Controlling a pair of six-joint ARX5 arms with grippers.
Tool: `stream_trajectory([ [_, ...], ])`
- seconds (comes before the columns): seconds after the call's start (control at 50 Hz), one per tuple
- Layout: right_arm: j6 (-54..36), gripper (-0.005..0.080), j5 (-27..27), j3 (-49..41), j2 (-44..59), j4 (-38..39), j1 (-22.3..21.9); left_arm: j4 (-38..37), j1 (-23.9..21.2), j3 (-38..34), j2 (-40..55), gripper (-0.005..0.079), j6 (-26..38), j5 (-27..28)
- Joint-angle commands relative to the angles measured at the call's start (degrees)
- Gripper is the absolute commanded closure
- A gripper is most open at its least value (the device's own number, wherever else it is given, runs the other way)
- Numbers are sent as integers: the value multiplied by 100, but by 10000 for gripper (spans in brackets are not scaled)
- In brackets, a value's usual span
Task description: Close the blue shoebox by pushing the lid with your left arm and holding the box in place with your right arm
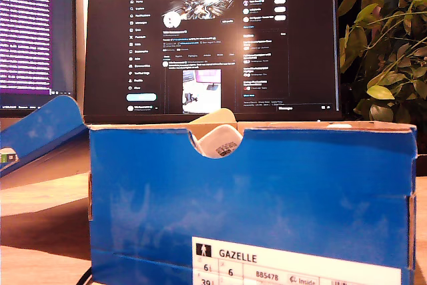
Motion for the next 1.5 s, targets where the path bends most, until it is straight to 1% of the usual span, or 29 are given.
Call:
stream_trajectory([
  [0.0, 22, 763, -109, 46, 234, 13, -35, 68, 96, 116, 393, 761, 863, 11],
  [0.12, 20, 763, -326, 46, 688, 20, -33, 153, 286, 380, 1298, 761, 1207, 68],
  [0.32, 17, 763, -592, 46, 1137, 24, 129, 140, 575, 811, 2741, 761, 1419, 498],
  [0.5, 22, 763, -619, 46, 1432, 33, 640, 136, 664, 1141, 3657, 761, 1563, 525],
  [0.58, 46, 763, -614, 46, 1561, 105, 920, 109, 664, 1268, 3932, 761, 1567, 769],
  [0.64, 133, 763, -603, 46, 1663, 219, 1104, 63, 662, 1342, 4087, 761, 1561, 1106],
  [0.66, 138, 763, -603, 46, 1694, 247, 1156, 37, 662, 1368, 4140, 761, 1561, 1130],
  [0.68, 149, 763, -599, 46, 1729, 302, 1209, -17, 662, 1392, 4186, 761, 1541, 1394],
  [0.7, 175, 763, -586, 46, 1773, 348, 1268, -70, 658, 1421, 4232, 761, 1541, 1526],
  [0.72, 203, 763, -581, 46, 1814, 348, 1318, -136, 649, 1445, 4269, 761, 1541, 1526],
  [0.76, 304, 763, -544, 46, 1884, 492, 1403, -273, 634, 1488, 4323, 761, 1539, 1873],
  [0.8, 326, 763, -544, 46, 1965, 568, 1491, -369, 623, 1517, 4356, 761, 1541, 1926],
  [0.82, 326, 763, -542, 46, 1998, 616, 1521, -387, 619, 1519, 4356, 761, 1543, 2218],
  [0.9, 328, 763, -538, 46, 2120, 717, 1622, -389, 614, 1545, 4354, 761, 1539, 2656],
  [0.94, 328, 763, -533, 46, 2179, 737, 1659, -389, 614, 1585, 4341, 761, 1537, 2699],
  [0.96, 328, 763, -531, 46, 2203, 765, 1670, -387, 614, 1606, 4341, 761, 1480, 2979],
  [1.0, 328, 763, -531, 46, 2253, 787, 1696, -387, 612, 1668, 4341, 761, 1438, 3069],
  [1.04, 328, 763, -527, 46, 2284, 796, 1705, -389, 612, 1731, 4341, 761, 1325, 3368],
  [1.08, 328, 763, -527, 46, 2308, 804, 1705, -389, 614, 1812, 4341, 761, 1316, 3403],
  [1.1, 328, 763, -527, 46, 2315, 811, 1705, -389, 614, 1851, 4341, 761, 1250, 3598],
  [1.16, 328, 763, -527, 46, 2317, 824, 1705, -446, 614, 1998, 4341, 761, 1226, 3744],
  [1.22, 326, 763, -527, 46, 2317, 837, 1705, -577, 612, 2179, 4341, 761, 1224, 3812],
  [1.24, 326, 763, -525, 46, 2317, 837, 1705, -636, 608, 2234, 4341, 761, 1224, 3958],
  [1.28, 326, 763, -520, 46, 2317, 837, 1705, -708, 588, 2363, 4341, 761, 1224, 4009],
  [1.3, 326, 763, -507, 46, 2317, 839, 1705, -804, 579, 2422, 4341, 761, 1226, 4133],
  [1.36, 323, 763, -503, 46, 2317, 841, 1705, -973, 557, 2599, 4341, 761, 1226, 4218],
  [1.38, 321, 763, -501, 46, 2317, 839, 1705, -1025, 546, 2651, 4341, 761, 1228, 4409],
  [1.42, 319, 763, -501, 46, 2317, 839, 1705, -1139, 514, 2763, 4341, 761, 1231, 4461],
  [1.48, 317, 763, -498, 46, 2317, 841, 1705, -1296, 442, 2900, 4315, 761, 1239, 4697],
])
